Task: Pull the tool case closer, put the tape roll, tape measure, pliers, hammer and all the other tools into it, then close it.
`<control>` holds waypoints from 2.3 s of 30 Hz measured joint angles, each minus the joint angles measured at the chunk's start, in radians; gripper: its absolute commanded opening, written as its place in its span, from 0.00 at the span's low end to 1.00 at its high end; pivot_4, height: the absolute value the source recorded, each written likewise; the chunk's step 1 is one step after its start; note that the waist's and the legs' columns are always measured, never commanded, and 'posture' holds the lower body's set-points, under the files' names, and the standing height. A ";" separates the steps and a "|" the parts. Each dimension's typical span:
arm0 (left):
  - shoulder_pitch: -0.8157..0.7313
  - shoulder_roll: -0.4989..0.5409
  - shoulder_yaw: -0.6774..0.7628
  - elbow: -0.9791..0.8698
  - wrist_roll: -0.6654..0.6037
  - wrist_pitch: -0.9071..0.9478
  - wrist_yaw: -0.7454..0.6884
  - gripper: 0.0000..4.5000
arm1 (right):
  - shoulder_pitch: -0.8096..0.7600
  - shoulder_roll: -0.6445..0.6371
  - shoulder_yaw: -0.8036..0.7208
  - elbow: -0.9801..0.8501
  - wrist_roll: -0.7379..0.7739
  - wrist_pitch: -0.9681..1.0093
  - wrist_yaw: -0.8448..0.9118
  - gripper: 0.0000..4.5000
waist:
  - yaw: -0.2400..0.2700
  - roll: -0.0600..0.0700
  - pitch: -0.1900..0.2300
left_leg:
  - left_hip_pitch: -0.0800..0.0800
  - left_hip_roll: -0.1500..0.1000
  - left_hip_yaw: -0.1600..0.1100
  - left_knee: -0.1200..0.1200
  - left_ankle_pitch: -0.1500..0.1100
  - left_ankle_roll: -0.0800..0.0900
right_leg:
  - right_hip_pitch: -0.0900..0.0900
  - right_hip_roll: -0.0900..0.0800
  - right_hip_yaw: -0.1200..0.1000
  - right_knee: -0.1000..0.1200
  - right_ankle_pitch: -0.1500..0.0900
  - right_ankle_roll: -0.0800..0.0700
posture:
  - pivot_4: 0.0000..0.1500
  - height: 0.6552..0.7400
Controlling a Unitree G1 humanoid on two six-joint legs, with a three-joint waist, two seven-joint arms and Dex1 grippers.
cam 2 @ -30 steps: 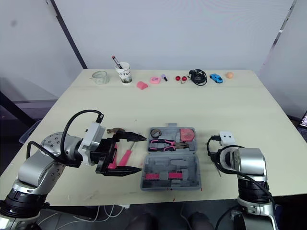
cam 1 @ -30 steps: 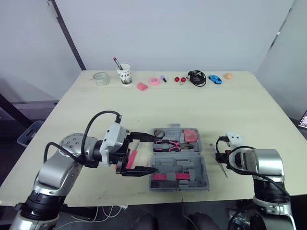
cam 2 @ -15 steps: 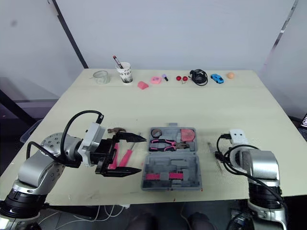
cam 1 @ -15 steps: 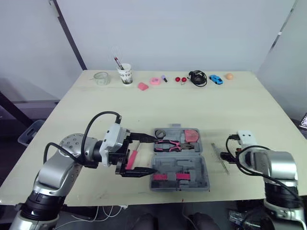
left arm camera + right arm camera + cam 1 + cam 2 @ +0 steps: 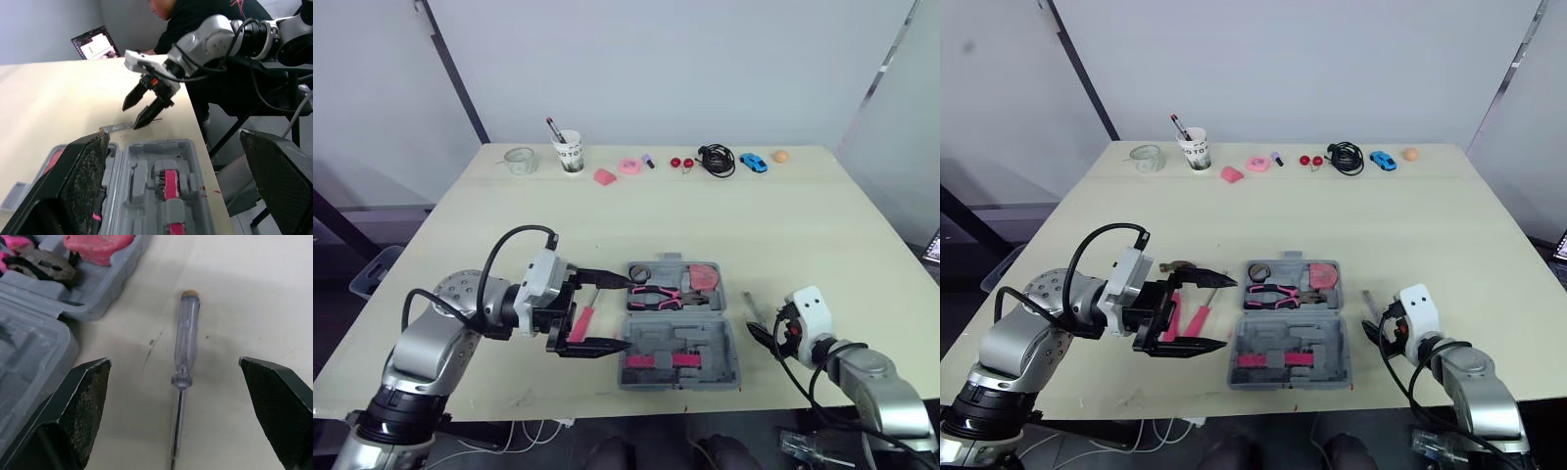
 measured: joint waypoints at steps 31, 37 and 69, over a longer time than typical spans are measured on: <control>-0.009 0.001 0.000 0.000 0.001 0.013 -0.002 1.00 | -0.005 -0.101 0.019 0.142 0.022 -0.285 0.006 0.01 | 0.001 0.000 0.000 | 0.000 0.000 0.000 0.000 0.000 0.000 | 0.000 0.000 0.001 0.001 0.000 0.000 | 1.00 1.00; 0.000 -0.004 0.015 0.025 -0.025 0.040 0.011 1.00 | -0.040 -0.266 0.041 -0.032 0.075 -0.164 0.138 0.01 | 0.000 0.000 0.000 | 0.001 0.000 0.000 0.000 0.000 0.000 | 0.000 0.000 0.001 0.001 0.000 0.000 | 1.00 1.00; 0.159 0.111 0.163 0.233 0.025 -0.083 -0.121 1.00 | -0.700 -0.176 0.819 0.026 -0.131 0.200 0.327 0.01 | 0.002 -0.002 0.000 | -0.001 0.001 0.000 0.001 0.000 0.000 | -0.002 -0.002 -0.002 0.001 0.000 -0.001 | 1.00 1.00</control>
